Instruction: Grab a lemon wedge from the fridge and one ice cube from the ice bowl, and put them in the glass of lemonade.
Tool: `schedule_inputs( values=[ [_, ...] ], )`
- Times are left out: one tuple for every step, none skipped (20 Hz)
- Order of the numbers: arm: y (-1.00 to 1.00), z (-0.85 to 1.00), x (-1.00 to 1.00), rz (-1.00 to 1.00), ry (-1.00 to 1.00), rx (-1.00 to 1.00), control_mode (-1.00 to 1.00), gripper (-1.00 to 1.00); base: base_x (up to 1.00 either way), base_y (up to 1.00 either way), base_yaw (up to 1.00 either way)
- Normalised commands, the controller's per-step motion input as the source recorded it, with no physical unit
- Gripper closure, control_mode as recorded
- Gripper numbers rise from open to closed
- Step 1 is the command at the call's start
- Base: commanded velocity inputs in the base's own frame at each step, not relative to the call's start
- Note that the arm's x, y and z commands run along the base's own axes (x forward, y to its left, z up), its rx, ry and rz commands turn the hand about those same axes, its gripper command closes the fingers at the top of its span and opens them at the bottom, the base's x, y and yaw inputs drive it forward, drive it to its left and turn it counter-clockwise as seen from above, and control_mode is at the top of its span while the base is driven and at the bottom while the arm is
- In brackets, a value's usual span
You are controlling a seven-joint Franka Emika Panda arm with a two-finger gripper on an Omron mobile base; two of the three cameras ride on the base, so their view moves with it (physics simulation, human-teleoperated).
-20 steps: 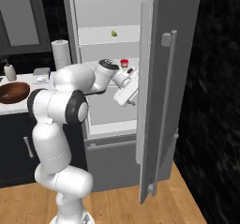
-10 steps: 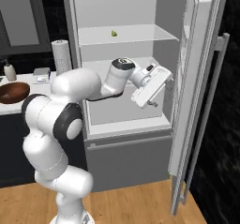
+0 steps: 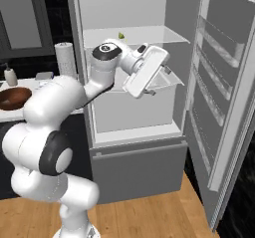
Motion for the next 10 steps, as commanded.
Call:
schedule_inputs(
  values=[
    [0.99, 0.19, 0.0, 0.08, -0.25, 0.2, -1.0, -1.0, 0.0, 0.0, 0.0],
    [0.85, 0.05, 0.0, 0.06, -0.33, 0.29, -1.0, -1.0, 0.0, 0.0, 0.0],
    [0.78, 0.0, 0.0, 0.04, -0.41, 0.38, -1.0, -1.0, 0.0, 0.0, 0.0],
    [0.71, 0.0, 0.0, 0.02, -0.45, 0.45, -1.0, -1.0, 0.0, 0.0, 0.0],
    [0.61, 0.0, 0.0, 0.01, -0.52, 0.51, -1.0, -1.0, 0.0, 0.0, 0.0],
    [0.52, 0.0, 0.0, 0.05, -0.47, 0.62, -1.0, -1.0, 0.0, 0.0, 0.0],
    [0.4, 0.0, 0.0, 0.09, -0.46, 0.63, -1.0, -1.0, 0.0, 0.0, 0.0],
    [0.14, 0.0, 0.0, 0.11, -0.49, 0.67, -1.0, -1.0, 0.0, 0.0, 0.0],
    [0.15, 0.0, 0.0, 0.1, -0.51, 0.68, -1.0, -1.0, 0.0, 0.0, 0.0],
    [0.21, 0.0, 0.0, 0.08, -0.5, 0.68, -1.0, -1.0, 0.0, 0.0, 0.0]
  ],
)
